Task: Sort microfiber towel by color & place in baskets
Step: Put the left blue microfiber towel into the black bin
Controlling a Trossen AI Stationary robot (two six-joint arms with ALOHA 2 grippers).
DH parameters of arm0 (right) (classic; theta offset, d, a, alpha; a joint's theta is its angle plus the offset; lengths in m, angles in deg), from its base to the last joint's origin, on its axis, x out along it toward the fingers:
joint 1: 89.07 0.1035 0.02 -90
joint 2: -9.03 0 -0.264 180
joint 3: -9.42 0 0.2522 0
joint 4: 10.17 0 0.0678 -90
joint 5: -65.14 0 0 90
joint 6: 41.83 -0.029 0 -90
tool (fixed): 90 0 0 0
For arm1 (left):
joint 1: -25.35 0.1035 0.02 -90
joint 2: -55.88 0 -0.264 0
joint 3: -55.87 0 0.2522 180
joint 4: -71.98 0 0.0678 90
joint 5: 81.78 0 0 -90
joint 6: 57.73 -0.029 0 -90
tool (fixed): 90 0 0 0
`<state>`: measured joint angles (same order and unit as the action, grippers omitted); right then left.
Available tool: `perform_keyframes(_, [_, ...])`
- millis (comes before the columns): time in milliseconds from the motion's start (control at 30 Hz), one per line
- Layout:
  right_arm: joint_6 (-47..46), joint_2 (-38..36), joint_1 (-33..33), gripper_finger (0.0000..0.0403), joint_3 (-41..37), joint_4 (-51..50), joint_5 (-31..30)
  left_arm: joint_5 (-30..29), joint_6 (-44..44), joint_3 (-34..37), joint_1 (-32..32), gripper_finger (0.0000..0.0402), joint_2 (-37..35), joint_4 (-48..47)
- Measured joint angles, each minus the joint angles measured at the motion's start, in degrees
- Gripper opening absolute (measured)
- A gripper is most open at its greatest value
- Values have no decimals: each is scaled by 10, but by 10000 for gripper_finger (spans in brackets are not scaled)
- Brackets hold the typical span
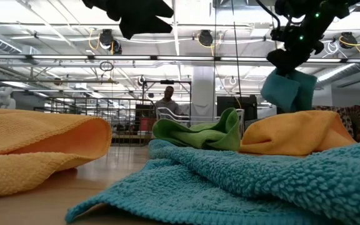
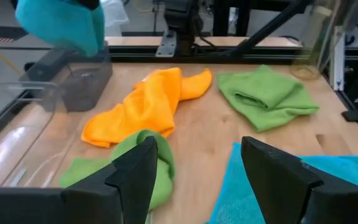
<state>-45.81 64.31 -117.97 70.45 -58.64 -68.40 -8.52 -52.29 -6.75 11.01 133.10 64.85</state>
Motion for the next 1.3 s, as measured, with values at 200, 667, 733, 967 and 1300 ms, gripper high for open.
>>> perform_keyframes(200, [13, 1, -17, 3, -2, 3, 0, 5, -1, 0, -1, 238, 15, 5])
perform_keyframes(667, [6, 67, -42, 2, -2, -10, 1, 5, -9, 0, -1, 238, 27, 3])
perform_keyframes(733, [6, 83, -42, 2, -2, -4, 0, 5, -16, 0, -1, 238, 27, 3])
perform_keyframes(967, [7, 127, -42, 2, -2, 2, -4, 5, -18, 0, -1, 238, 27, 2])
perform_keyframes(1300, [51, 134, -42, 2, 4, 2, -45, 5, -18, 0, -2, 238, 27, 2])
